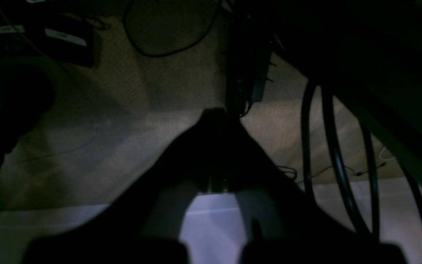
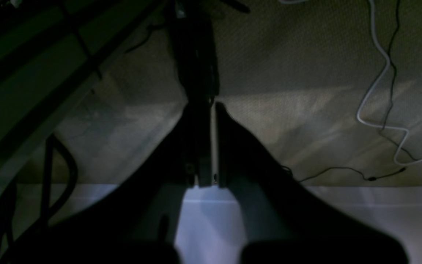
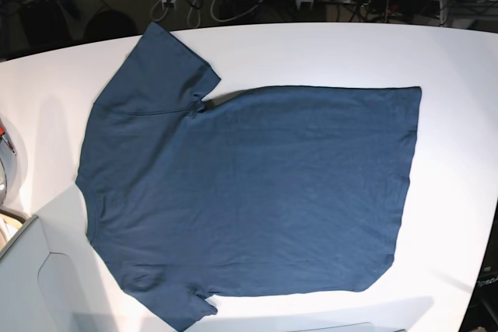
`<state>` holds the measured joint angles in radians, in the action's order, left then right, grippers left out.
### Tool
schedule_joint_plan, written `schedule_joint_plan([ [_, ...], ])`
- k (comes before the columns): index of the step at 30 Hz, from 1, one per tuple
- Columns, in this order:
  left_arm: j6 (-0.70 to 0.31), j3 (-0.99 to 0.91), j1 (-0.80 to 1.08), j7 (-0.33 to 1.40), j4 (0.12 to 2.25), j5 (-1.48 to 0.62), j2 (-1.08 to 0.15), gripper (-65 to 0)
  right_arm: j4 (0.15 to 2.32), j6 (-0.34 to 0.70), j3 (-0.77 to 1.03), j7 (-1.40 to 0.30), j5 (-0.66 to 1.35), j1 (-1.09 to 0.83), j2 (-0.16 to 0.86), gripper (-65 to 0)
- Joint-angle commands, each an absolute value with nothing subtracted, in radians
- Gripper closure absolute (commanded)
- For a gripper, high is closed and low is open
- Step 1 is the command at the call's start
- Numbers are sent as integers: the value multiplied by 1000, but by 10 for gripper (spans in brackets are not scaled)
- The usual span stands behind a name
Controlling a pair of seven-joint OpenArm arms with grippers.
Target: Fold the T-shirt properly
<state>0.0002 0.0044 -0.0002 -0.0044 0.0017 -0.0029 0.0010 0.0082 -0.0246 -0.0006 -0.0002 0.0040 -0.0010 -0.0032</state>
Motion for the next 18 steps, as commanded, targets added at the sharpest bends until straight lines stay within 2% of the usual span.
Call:
schedule_joint_plan([
  [1, 7, 5, -2, -7, 0, -1, 5, 0, 7, 2, 1, -1, 2, -5, -5, 0],
  [18, 7, 2, 15, -8, 0, -4, -18, 0, 7, 2, -1, -1, 2, -7, -5, 0],
])
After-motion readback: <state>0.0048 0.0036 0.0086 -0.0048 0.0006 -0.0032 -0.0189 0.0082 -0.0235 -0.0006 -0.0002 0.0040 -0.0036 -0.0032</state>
